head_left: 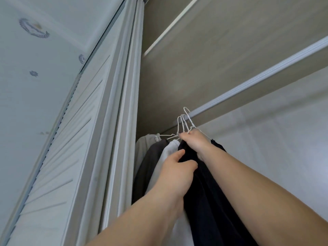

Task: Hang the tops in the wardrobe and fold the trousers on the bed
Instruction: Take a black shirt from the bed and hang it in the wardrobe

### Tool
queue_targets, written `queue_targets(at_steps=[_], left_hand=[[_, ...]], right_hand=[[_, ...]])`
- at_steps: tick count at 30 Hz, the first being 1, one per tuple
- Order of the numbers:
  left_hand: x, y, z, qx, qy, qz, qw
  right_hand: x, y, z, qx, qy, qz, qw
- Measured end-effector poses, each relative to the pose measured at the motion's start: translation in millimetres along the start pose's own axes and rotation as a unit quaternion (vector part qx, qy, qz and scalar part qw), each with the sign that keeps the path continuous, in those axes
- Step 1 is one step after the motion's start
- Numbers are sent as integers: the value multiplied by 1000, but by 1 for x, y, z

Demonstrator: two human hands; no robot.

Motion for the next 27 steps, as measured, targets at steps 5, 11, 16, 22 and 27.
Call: queue_targets(at_steps=[5,11,16,22,27], left_hand=[[-2,5,3,-64,-13,31,997],[0,5,6,-65,-22,28,997],[-3,5,8,-45,-22,18,999],[-18,16,13,-20,-24,20,999],[-55,33,13,17,-25,47,998]], right_hand=[[1,-15,-10,11,-8,-30,999],[-17,-16,-6,20,-31,-39,999],[-35,-3,1,1,-36,13,999],[-85,8,28,17,-3,54,998],[-132,2,64,-2,15,-11,1000]])
Point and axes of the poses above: each hand's wrist, its own x-axis towards the middle knuckle, its own z-axis out of the back of the hand, y = z × x, the point moved 8 cm from there along x, towards the middle knuckle, and after that the axes turned 4 degrees about z, right-handed, at the moved point
